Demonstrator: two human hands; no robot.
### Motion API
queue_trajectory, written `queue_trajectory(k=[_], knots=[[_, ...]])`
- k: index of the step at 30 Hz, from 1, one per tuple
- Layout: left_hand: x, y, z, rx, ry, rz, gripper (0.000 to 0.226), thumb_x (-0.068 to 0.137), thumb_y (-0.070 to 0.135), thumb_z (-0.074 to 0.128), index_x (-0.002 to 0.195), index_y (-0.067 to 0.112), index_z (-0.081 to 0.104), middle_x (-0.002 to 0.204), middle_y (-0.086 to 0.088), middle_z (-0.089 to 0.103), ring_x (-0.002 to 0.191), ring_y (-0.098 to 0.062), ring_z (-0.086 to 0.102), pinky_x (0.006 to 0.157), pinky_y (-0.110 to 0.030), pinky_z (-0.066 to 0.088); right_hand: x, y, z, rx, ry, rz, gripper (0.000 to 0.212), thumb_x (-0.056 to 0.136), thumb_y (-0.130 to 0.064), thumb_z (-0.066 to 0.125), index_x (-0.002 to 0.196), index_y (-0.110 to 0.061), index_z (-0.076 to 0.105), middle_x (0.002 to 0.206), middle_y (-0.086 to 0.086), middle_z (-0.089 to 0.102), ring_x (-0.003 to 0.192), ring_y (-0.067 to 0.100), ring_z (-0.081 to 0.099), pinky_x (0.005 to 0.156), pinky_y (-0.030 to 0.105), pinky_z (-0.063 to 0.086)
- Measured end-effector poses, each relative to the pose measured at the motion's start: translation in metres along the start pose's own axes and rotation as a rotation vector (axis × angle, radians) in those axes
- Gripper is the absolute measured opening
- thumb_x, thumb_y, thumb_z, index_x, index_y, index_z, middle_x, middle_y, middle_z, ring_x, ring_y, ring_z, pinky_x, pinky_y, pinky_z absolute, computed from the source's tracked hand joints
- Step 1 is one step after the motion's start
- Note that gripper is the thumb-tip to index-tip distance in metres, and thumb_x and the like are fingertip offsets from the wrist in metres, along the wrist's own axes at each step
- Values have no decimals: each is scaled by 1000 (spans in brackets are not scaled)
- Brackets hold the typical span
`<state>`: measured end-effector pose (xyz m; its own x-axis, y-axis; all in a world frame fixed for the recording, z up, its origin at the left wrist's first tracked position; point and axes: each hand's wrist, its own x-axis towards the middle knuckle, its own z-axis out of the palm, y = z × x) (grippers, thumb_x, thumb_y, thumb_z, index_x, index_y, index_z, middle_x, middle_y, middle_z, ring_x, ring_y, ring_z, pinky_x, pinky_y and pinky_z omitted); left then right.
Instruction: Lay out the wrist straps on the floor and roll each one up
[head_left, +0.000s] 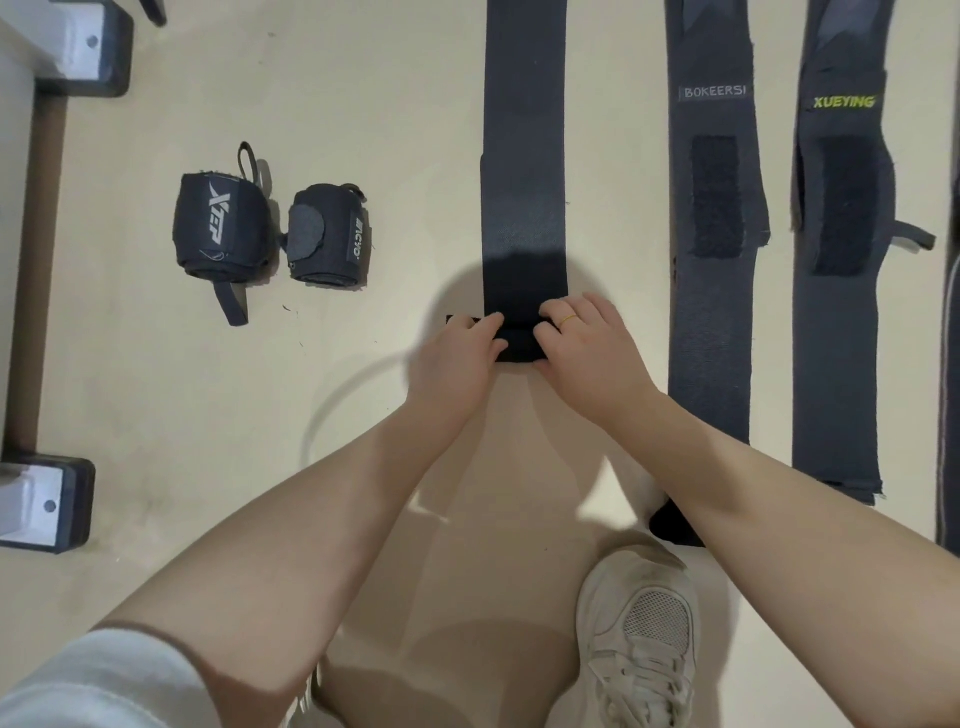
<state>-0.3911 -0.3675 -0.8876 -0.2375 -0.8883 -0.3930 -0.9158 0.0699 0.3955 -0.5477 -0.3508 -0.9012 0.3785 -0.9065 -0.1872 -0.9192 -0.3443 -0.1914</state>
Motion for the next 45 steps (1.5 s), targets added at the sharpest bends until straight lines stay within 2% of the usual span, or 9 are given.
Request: queue_trajectory(k=[5,10,17,22,27,30,33,39,45], knots=[[-10,-6,0,103,-2,80,32,99,27,42,118,10,62,109,-10,50,97,-29,50,74,-33,36,-16,-7,0,212,56,29,31,62,-4,82,82,-2,60,78,13,65,66,32,62,54,30,47],[-17,-10,-1,241,-62,153,33,100,29,36,118,16,61,116,-3,52,111,-24,43,81,-31,28,-30,-18,-4,399,-41,159,25,95,-17,53,118,-6,53,111,9,62,108,27,52,76,31,38],[-7,-4,-7,165,50,280,21,84,21,52,87,5,66,87,-9,63,72,-31,62,60,-28,40,-4,-8,-8,670,-96,405,26,96,-19,51,121,-10,56,119,7,50,102,19,50,82,21,35],[-6,-12,1,252,14,312,32,63,19,80,91,5,71,85,-9,66,70,-27,65,59,-29,49,6,2,-7,769,-67,599,24,90,-24,63,112,-15,62,107,-4,38,98,14,45,87,24,38],[6,-13,-4,232,70,312,28,75,28,58,85,6,72,78,-10,60,62,-28,58,50,-28,41,12,-3,-5,265,200,173,14,83,-16,58,76,-5,65,85,10,61,75,32,58,62,33,43],[12,-10,-9,146,-16,217,31,91,26,56,116,10,63,105,-9,60,92,-31,59,71,-36,42,-1,0,-1,175,137,61,30,83,-33,53,80,-7,68,87,8,67,75,28,63,67,32,49],[17,-8,-13,47,-83,141,33,94,26,52,126,15,50,119,-2,56,106,-24,55,82,-33,37,-6,1,2,92,60,37,27,69,-16,76,92,-3,66,94,13,66,79,32,64,71,33,51],[18,-9,-26,-92,-294,17,25,97,25,47,117,14,59,113,-5,60,104,-23,55,87,-32,42,-9,-13,-12,309,-137,145,37,98,-25,45,132,-11,45,128,7,51,116,25,47,87,33,40],[-29,-10,-5,-57,-4,73,22,95,15,47,115,11,57,113,-3,55,101,-24,52,76,-36,43,-20,-30,-12,592,-238,300,25,95,-21,52,116,-11,43,106,8,57,85,20,48,69,31,35]])
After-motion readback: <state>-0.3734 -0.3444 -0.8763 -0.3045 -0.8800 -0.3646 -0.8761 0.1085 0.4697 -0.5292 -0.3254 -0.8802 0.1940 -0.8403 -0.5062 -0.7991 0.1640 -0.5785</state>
